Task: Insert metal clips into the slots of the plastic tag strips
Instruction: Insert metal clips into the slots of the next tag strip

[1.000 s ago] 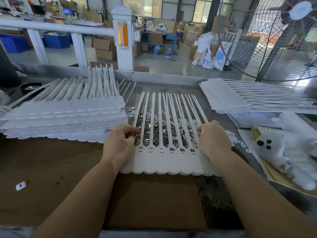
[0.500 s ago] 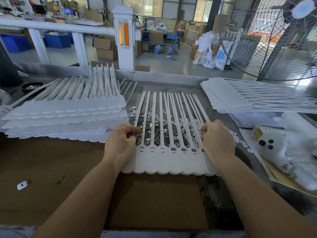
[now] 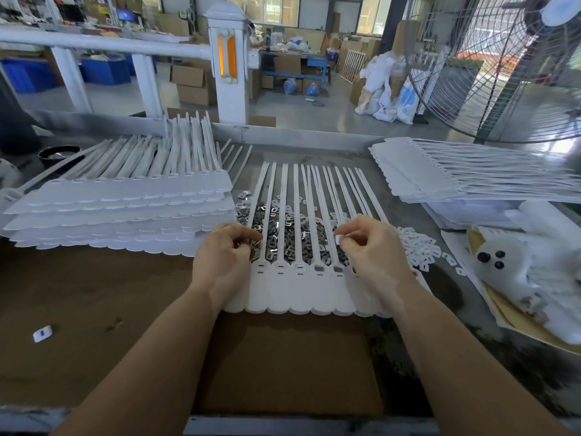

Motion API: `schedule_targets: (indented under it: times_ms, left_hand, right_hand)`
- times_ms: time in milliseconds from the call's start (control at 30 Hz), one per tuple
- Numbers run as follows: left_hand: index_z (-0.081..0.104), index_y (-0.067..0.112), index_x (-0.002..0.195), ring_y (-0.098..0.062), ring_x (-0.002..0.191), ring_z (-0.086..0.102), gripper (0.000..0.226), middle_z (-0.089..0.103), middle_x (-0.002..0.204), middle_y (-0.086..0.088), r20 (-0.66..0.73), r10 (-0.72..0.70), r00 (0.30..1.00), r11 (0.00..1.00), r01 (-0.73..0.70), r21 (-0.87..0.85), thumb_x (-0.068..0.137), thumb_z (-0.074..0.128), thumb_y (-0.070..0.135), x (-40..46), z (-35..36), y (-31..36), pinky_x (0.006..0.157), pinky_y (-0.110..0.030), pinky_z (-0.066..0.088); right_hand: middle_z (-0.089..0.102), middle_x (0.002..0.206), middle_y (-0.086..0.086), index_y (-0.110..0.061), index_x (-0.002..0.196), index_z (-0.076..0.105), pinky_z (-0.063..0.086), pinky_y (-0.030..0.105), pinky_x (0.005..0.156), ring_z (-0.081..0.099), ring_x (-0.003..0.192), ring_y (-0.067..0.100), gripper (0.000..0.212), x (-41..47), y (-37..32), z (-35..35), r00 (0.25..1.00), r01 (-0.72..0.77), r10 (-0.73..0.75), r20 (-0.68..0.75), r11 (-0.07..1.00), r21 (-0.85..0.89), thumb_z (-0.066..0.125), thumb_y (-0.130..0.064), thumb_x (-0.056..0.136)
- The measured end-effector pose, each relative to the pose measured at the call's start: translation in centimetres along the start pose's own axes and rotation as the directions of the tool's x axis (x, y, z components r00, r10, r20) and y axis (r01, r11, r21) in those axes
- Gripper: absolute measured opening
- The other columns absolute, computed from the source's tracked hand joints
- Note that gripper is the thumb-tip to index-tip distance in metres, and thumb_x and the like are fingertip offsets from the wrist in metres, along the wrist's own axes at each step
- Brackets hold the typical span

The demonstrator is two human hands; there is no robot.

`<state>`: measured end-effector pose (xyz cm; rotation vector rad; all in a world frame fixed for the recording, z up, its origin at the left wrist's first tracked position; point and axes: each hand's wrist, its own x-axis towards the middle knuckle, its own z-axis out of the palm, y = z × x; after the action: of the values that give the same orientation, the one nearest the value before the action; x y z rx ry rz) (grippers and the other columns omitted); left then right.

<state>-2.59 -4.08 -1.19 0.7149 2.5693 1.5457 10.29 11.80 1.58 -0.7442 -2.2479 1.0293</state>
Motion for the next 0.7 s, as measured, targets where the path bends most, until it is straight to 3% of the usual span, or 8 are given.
schedule_targets:
  times_ms: [100,267,433,567,700]
  left_hand:
    - [0.061,0.040,0.075,-0.012,0.090,0.059,0.041,0.058,0.106,0.010,-0.003,0.004,1.000,1.000,-0.004,0.002,0.091,0.048,0.005,0.1,0.1,-0.1,0.078,-0.027,0.047]
    - [0.061,0.039,0.075,-0.006,0.084,0.058,0.041,0.058,0.105,0.010,-0.004,0.008,1.000,1.000,-0.008,0.007,0.091,0.048,0.004,0.1,0.1,-0.2,0.072,-0.024,0.044]
    - [0.063,0.036,0.079,-0.011,0.090,0.058,0.037,0.056,0.106,0.010,-0.009,0.014,1.000,0.999,-0.014,0.031,0.092,0.048,0.005,0.1,0.0,-0.1,0.075,-0.024,0.043]
    - [0.064,0.034,0.082,-0.001,0.081,0.053,0.035,0.054,0.105,0.011,-0.014,0.016,1.000,0.999,-0.015,0.040,0.092,0.048,0.005,0.1,0.0,0.0,0.069,-0.018,0.040]
    - [0.064,0.033,0.082,-0.011,0.088,0.057,0.034,0.056,0.107,0.008,-0.003,0.013,1.000,0.999,-0.013,0.030,0.092,0.048,0.004,0.1,0.0,0.0,0.073,-0.021,0.042]
  right_hand:
    - [0.060,0.069,-0.003,-0.023,0.087,0.068,0.036,0.006,0.045,0.049,0.047,-0.004,0.021,-0.3,-0.2,-0.3,0.997,-0.003,-0.002,0.076,0.998,0.068,0.055,-0.007,0.090]
    - [0.066,0.082,-0.008,-0.020,0.087,0.068,0.043,0.002,0.060,0.061,0.077,0.000,0.012,-0.5,-0.6,-0.4,0.985,0.016,-0.018,0.171,1.000,0.012,0.065,-0.009,0.085]
    - [0.069,0.085,-0.004,-0.017,0.086,0.070,0.044,0.004,0.062,0.062,0.078,0.001,0.009,-0.5,-1.0,-0.5,0.963,0.028,-0.017,0.268,0.999,-0.036,0.066,-0.009,0.084]
    - [0.067,0.081,-0.007,-0.018,0.084,0.071,0.040,0.006,0.058,0.060,0.076,0.002,0.011,-0.5,-1.4,-0.5,0.945,0.029,0.000,0.327,0.996,-0.085,0.063,-0.010,0.086]
    - [0.065,0.082,-0.007,-0.015,0.086,0.073,0.041,0.010,0.063,0.059,0.079,0.006,0.010,-0.3,-1.8,-0.3,0.936,0.023,0.028,0.352,0.990,-0.141,0.063,-0.011,0.086]
